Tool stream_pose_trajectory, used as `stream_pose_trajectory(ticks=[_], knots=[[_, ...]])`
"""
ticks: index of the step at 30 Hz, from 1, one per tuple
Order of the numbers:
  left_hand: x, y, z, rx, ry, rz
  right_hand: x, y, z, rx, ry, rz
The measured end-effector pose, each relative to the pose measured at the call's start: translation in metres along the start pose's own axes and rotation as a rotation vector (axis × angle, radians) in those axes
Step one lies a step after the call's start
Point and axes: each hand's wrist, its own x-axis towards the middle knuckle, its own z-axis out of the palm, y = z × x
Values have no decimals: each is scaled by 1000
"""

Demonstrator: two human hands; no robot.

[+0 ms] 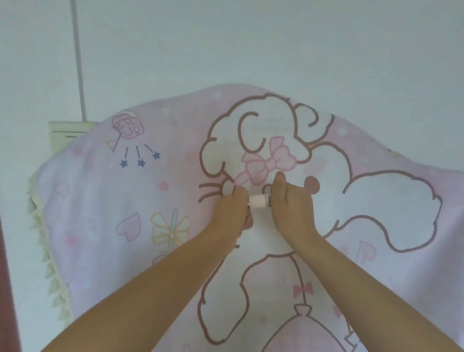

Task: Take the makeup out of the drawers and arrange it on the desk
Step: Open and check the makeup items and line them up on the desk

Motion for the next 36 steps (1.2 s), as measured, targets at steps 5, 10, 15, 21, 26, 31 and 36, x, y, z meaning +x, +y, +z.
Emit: stream_pose_trajectory(ticks=[5,10,15,21,26,31,36], knots=[[-3,-13,-13,203,-195,14,-2,21,-3,171,-246,280],[-3,-22,-23,289,-247,113,-5,32,-11,260,-347,267],[-2,-16,-35,228,-210,223,-2,36,-20,293,-411,111],[1,-16,-42,192,-130,298,3,27,-22,273,-447,184],[7,-20,-43,255,-87,366,2,34,-23,223,-460,49],[12,-18,-43,280,-60,403,8,33,-25,299,-492,74],[6,-20,-44,508,-64,602,4,31,-26,218,-495,90]])
